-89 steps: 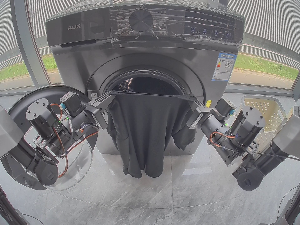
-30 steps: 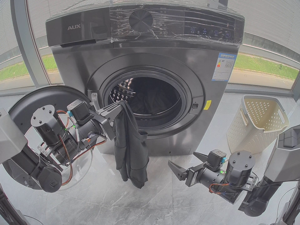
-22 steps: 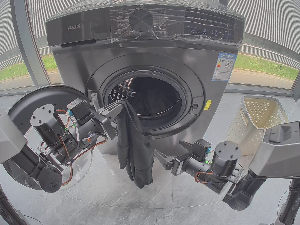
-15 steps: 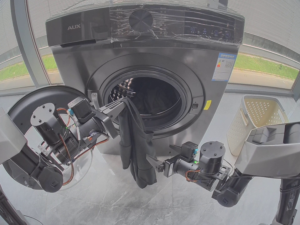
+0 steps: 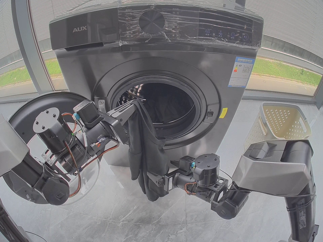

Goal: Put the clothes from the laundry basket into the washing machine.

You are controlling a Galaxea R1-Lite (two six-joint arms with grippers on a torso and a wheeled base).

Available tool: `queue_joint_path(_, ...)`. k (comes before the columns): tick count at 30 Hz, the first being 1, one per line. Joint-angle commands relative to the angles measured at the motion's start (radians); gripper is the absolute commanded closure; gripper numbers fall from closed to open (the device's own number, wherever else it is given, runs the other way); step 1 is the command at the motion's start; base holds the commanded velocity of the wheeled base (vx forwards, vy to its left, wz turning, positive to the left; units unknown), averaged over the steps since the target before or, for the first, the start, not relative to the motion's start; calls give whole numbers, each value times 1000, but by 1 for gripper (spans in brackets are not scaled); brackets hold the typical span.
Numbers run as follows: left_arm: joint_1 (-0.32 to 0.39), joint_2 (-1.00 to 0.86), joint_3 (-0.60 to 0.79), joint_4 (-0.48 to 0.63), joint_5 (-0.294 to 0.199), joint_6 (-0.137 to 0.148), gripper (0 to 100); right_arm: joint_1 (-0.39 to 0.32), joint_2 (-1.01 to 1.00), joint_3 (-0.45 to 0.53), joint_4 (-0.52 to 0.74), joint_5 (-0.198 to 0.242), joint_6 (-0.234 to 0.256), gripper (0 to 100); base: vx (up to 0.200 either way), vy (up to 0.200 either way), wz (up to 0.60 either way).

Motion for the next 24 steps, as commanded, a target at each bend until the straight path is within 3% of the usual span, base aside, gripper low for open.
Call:
queue_joint_path(1,-17,-2,-26,-1,26,-15,100,5,94,-83,13,-3,2,0,0,0,0)
queue_joint_path(12,-20,-4,-32,-2,26,-18,100,5,197,-249,-6,-20,22,0,0,0,0)
queue_joint_path(15,-20,-5,-34,-2,26,-21,100,5,206,-281,-12,-52,23,0,0,0,0)
queue_joint_path(16,-20,-4,-35,-2,27,-29,100,5,206,-286,-20,-52,23,100,0,0,0)
queue_joint_path(20,-13,5,-37,-2,27,-54,100,16,199,-280,-29,-55,23,100,0,0,0)
queue_joint_path(24,12,35,-47,-1,27,-55,100,30,177,-237,-50,-59,23,100,0,0,0)
